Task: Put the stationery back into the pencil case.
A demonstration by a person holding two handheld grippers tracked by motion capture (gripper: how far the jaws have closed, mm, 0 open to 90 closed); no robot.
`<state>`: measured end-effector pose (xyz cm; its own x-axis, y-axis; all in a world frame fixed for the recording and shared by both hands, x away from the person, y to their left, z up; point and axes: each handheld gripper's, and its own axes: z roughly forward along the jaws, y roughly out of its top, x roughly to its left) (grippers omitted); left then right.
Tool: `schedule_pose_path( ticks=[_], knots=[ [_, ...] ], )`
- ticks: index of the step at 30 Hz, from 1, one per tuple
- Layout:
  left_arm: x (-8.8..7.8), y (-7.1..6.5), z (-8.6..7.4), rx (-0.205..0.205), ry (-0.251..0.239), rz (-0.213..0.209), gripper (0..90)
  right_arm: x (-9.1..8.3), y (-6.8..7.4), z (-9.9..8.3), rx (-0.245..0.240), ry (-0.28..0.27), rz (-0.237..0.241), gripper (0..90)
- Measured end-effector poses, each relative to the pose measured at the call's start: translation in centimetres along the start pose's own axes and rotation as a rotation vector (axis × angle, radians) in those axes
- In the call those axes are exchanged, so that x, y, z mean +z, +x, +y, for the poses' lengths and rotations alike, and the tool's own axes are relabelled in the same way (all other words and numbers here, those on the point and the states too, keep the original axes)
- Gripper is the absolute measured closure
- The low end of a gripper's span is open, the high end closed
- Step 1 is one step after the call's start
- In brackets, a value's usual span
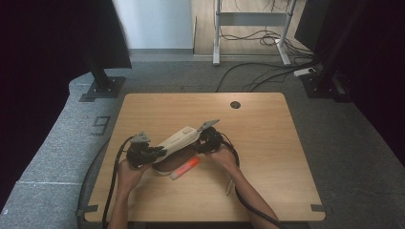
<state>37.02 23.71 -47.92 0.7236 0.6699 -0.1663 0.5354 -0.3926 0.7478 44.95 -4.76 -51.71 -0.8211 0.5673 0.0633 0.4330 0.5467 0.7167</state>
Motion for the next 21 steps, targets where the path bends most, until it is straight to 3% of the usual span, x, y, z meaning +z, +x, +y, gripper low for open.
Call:
schedule_pose_path(
  ticks=[15,21],
  knots=[
    [0.0,0.0,-0.1,0.000,0.002,-0.003,76.1,-2.8,0.9,-0.7,-0.047,-0.015,0.040,24.5],
    [0.0,0.0,-0.1,-0.002,0.003,-0.006,76.0,-3.7,0.8,-1.6,-0.035,-0.007,0.046,20.5]
  ],
)
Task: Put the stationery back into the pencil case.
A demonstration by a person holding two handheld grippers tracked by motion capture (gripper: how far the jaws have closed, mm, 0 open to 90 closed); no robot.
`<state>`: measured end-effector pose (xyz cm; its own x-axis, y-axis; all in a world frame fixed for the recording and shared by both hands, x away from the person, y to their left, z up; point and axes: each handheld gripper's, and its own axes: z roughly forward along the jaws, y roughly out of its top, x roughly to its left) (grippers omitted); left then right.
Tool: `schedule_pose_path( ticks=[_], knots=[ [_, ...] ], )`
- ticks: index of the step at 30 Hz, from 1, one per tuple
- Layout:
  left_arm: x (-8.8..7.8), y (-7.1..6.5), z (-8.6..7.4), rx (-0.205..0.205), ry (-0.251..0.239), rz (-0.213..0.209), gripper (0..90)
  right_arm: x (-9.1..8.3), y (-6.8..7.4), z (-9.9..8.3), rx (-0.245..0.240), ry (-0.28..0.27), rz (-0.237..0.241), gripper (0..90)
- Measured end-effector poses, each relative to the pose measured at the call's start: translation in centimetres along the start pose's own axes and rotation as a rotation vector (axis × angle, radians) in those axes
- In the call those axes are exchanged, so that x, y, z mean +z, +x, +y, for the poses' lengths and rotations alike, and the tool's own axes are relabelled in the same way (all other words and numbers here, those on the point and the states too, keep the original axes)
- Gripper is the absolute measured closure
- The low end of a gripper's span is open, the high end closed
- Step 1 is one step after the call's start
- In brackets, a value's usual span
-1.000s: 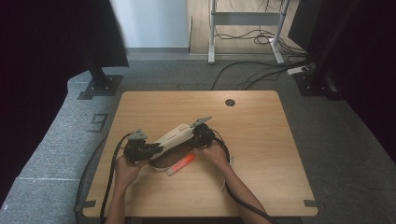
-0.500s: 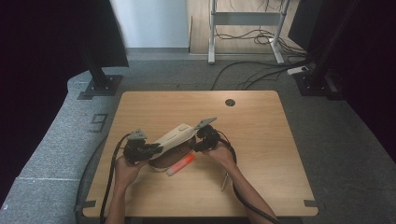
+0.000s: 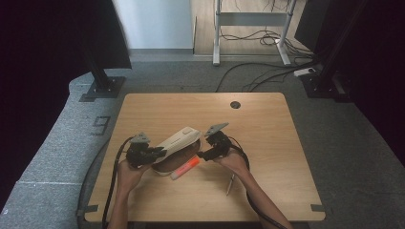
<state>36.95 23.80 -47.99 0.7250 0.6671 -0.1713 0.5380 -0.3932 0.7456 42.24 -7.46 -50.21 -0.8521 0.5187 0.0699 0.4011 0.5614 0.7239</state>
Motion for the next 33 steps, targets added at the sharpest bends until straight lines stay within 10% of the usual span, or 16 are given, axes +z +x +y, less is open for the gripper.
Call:
schedule_pose_path(
  ticks=[33],
  knots=[
    [0.2,-0.1,-0.1,0.007,0.012,-0.007,75.2,-5.7,0.2,-6.3,0.064,0.038,-0.030,25.0]
  ],
)
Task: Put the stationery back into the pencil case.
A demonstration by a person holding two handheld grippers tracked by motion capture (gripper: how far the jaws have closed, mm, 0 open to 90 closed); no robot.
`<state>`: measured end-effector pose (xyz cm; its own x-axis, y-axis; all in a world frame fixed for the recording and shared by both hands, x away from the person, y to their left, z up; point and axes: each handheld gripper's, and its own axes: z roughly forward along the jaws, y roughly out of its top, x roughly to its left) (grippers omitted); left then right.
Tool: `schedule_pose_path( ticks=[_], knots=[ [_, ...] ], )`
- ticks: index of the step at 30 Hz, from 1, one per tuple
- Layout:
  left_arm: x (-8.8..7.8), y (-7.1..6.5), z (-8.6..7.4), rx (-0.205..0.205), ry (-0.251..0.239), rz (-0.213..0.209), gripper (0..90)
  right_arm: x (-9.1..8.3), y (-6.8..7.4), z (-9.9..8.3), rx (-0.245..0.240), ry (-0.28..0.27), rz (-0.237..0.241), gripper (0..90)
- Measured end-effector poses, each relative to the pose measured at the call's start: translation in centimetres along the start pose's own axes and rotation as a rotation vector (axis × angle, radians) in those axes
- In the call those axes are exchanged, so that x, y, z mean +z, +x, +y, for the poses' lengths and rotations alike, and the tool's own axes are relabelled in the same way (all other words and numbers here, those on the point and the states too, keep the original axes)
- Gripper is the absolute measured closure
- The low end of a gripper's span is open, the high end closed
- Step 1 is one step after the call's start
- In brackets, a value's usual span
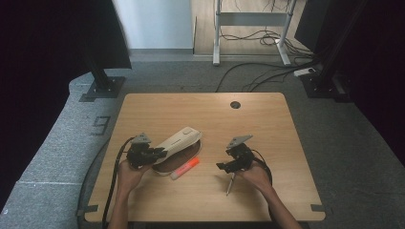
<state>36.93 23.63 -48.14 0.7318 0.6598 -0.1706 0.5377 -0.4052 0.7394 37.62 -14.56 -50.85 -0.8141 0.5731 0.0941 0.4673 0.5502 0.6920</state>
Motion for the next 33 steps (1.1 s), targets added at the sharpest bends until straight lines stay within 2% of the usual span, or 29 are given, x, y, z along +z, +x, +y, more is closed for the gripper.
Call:
schedule_pose_path(
  ticks=[2,7,17,19,23,26,28,33],
  knots=[
    [0.0,0.0,0.0,-0.001,0.002,-0.003,75.1,-0.4,-0.1,-0.6,0.006,0.000,-0.006,26.2],
    [0.1,0.0,0.0,-0.002,0.003,-0.006,74.8,-1.5,-0.2,-2.2,0.026,-0.004,0.019,33.0],
    [0.1,-0.1,0.0,0.000,0.006,-0.006,74.6,-3.3,1.4,-4.7,0.010,-0.019,0.051,64.6],
    [0.1,0.0,0.0,-0.001,0.006,-0.008,74.6,-3.5,1.6,-5.2,0.012,-0.018,0.067,72.0],
    [0.1,0.0,0.0,-0.002,0.006,-0.010,74.4,-3.4,2.0,-6.0,0.000,-0.010,0.086,81.0],
    [0.1,0.0,0.0,-0.001,0.008,-0.010,74.3,-3.0,2.5,-6.3,-0.029,0.019,0.098,84.3],
    [0.2,0.0,0.0,-0.001,0.008,-0.011,74.3,-2.7,2.8,-6.3,-0.032,0.029,0.099,84.4],
    [0.2,0.0,0.0,-0.001,0.009,-0.012,74.1,-1.8,3.1,-6.0,-0.041,0.023,0.102,83.8]
  ],
)
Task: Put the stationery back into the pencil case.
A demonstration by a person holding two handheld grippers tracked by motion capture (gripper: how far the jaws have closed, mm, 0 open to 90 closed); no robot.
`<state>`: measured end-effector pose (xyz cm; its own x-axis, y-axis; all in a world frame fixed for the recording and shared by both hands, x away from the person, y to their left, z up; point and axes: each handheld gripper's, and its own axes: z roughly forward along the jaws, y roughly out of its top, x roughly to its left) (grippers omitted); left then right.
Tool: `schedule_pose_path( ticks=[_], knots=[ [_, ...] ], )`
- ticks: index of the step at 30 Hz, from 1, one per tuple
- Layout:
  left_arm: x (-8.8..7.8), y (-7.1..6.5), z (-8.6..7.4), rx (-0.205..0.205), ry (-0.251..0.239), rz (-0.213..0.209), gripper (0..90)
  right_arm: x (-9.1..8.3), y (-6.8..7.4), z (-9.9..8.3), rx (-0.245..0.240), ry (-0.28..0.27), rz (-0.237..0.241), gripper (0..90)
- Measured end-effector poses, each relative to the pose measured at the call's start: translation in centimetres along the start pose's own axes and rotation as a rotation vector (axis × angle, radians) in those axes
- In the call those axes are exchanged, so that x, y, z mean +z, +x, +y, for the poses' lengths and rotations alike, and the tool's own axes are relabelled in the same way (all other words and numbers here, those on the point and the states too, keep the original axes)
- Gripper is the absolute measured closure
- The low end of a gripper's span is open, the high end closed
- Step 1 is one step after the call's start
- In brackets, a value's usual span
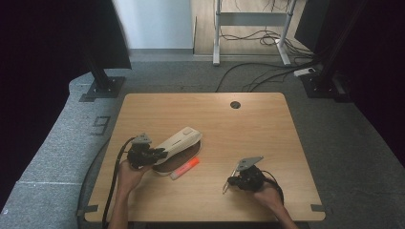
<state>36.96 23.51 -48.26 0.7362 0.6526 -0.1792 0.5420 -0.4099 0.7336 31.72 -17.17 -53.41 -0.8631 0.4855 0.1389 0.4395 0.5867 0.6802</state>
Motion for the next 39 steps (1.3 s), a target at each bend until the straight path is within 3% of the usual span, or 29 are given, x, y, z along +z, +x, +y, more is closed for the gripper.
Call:
schedule_pose_path(
  ticks=[10,14,18,26,32,39],
  knots=[
    [0.1,0.0,0.0,0.001,0.000,-0.004,73.9,2.3,-1.0,1.6,0.011,-0.011,-0.008,80.5],
    [0.1,0.0,0.0,-0.002,-0.002,-0.006,73.9,1.6,-1.3,2.1,0.005,-0.018,-0.021,77.5],
    [0.1,0.0,0.0,-0.001,-0.001,-0.006,73.9,0.2,-2.1,2.2,0.002,-0.020,-0.067,69.2],
    [0.2,0.1,0.0,-0.002,0.001,-0.009,73.9,-0.3,-4.3,1.6,-0.017,0.043,-0.089,60.3],
    [0.3,0.0,0.0,-0.002,0.002,-0.010,73.9,0.6,-4.5,1.6,-0.058,0.074,-0.093,62.4],
    [0.3,0.2,-0.1,-0.008,-0.004,-0.016,74.0,1.1,-4.5,1.9,-0.056,0.056,-0.109,77.3]
  ],
)
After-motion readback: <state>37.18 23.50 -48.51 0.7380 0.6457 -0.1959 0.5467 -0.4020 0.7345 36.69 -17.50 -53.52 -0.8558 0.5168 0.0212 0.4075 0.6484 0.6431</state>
